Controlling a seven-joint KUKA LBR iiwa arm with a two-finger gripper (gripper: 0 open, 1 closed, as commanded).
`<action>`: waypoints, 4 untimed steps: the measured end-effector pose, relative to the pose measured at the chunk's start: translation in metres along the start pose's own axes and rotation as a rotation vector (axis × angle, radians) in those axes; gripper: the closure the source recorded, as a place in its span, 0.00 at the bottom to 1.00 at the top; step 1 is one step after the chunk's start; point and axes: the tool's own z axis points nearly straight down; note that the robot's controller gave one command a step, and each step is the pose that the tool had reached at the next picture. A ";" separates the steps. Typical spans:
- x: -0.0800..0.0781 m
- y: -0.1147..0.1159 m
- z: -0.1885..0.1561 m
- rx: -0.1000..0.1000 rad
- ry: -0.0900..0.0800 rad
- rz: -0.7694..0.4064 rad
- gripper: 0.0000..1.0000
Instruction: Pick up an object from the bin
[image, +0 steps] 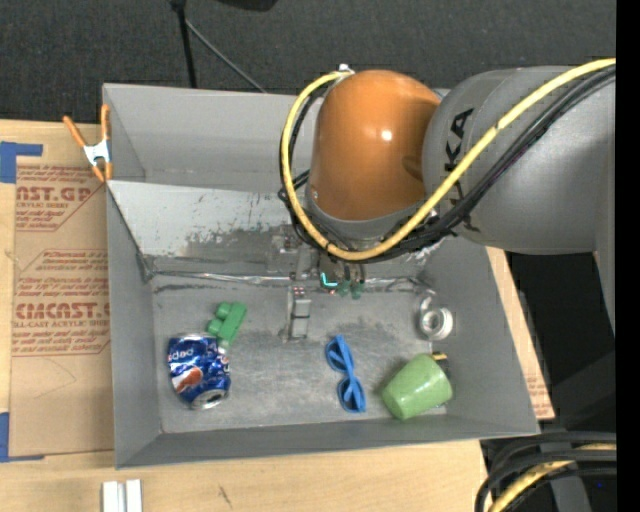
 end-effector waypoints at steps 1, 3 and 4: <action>0.005 0.080 0.104 -0.001 0.000 -0.032 0.00; -0.004 0.070 0.168 -0.001 -0.010 -0.106 0.00; 0.035 0.073 0.163 -0.002 -0.034 -0.461 0.00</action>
Offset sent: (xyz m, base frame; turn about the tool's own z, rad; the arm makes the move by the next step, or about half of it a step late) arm -0.0034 0.0751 -0.0991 -0.0249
